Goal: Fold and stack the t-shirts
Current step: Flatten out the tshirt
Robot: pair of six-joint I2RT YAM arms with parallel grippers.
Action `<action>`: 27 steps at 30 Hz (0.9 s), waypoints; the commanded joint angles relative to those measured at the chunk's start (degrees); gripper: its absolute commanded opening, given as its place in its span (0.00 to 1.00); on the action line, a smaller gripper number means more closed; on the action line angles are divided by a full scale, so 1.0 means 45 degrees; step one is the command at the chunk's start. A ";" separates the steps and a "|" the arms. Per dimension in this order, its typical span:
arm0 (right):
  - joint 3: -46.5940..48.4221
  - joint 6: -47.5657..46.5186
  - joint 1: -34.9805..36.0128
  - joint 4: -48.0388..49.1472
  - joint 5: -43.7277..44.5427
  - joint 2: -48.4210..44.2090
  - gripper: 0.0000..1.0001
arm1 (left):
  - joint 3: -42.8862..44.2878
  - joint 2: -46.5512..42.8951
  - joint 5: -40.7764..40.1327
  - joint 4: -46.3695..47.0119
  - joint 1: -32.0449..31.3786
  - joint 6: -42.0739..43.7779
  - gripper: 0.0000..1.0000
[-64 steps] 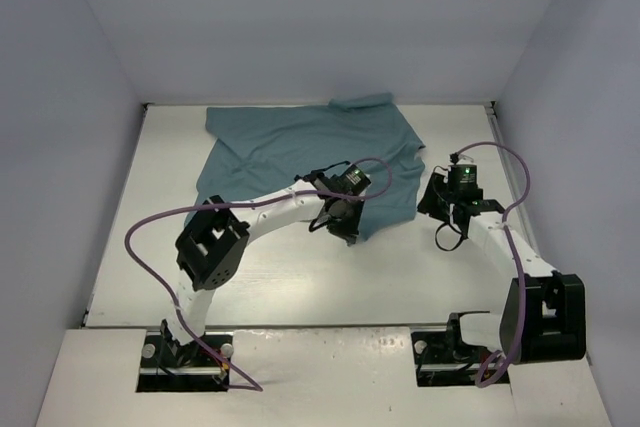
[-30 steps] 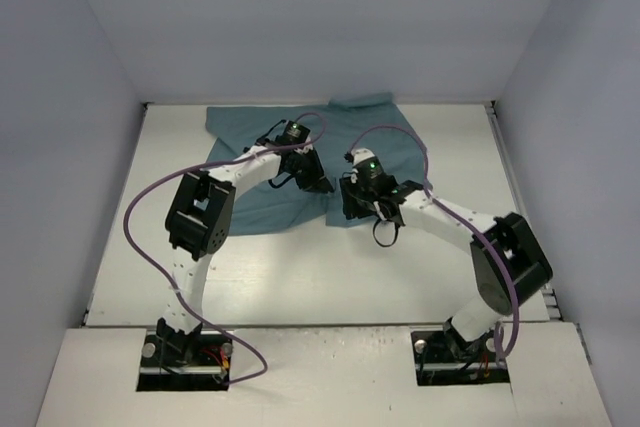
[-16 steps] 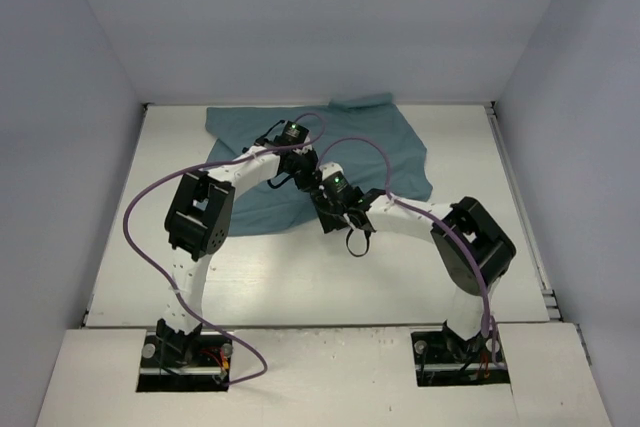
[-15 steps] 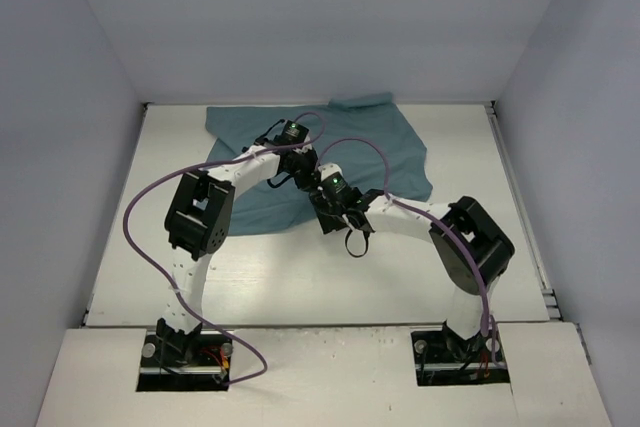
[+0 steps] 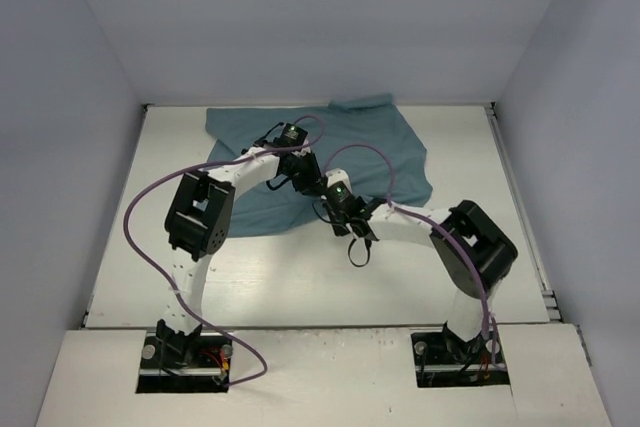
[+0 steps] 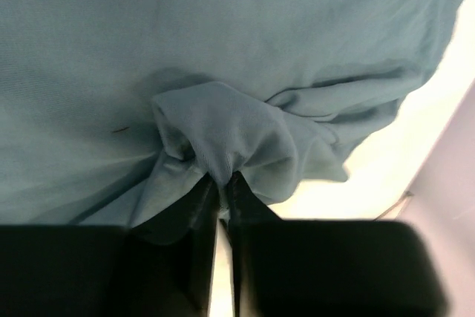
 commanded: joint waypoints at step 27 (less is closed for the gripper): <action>-0.2850 0.9562 0.0154 -1.1451 0.2957 -1.0935 0.41 | -0.6852 -0.9493 -0.5099 -0.3801 0.5584 0.4721 0.76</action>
